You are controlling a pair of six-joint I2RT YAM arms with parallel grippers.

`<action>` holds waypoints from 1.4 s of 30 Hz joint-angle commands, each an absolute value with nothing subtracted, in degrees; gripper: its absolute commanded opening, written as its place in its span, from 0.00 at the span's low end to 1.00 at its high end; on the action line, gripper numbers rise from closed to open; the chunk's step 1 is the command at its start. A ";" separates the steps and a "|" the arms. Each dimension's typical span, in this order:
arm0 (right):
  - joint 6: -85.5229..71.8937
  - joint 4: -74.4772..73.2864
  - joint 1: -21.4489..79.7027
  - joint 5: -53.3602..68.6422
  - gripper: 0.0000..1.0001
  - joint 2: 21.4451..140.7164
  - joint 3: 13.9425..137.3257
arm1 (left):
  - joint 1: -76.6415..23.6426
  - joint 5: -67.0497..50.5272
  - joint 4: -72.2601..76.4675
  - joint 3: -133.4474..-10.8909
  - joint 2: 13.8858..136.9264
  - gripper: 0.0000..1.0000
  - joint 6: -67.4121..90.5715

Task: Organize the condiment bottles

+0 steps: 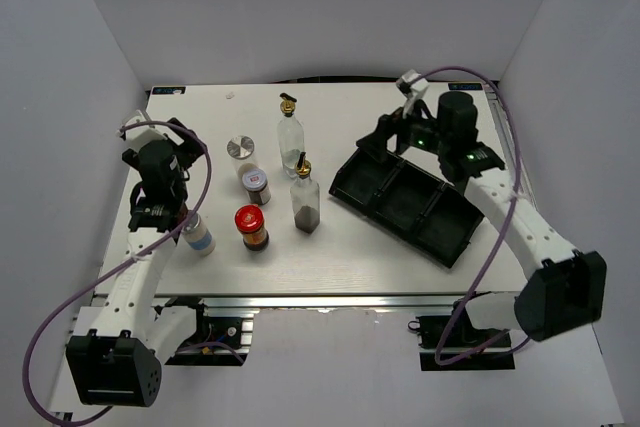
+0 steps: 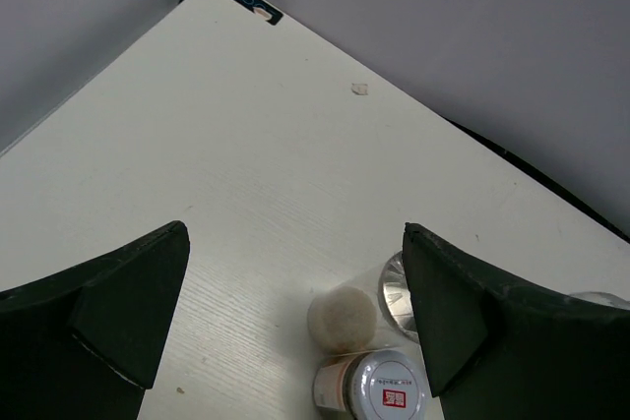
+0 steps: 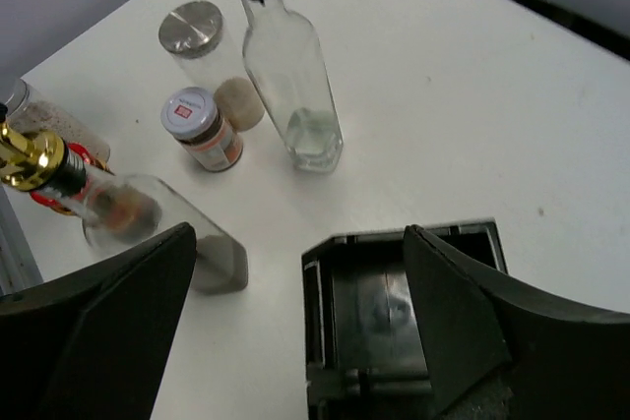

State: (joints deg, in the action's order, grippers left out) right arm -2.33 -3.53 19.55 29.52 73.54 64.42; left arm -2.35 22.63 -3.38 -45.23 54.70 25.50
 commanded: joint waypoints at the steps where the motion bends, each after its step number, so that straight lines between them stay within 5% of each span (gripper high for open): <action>1: 2.55 4.82 22.49 31.28 0.89 78.03 69.34 | -2.20 16.80 -0.62 -44.30 55.28 0.98 25.31; 22: 12.48 8.09 28.04 42.27 0.89 102.20 85.32 | -2.11 13.81 -0.71 -47.46 63.37 0.98 25.49; 42: 14.33 8.70 31.99 41.75 0.90 107.75 94.39 | -2.20 18.10 -3.33 -49.83 56.78 0.98 23.02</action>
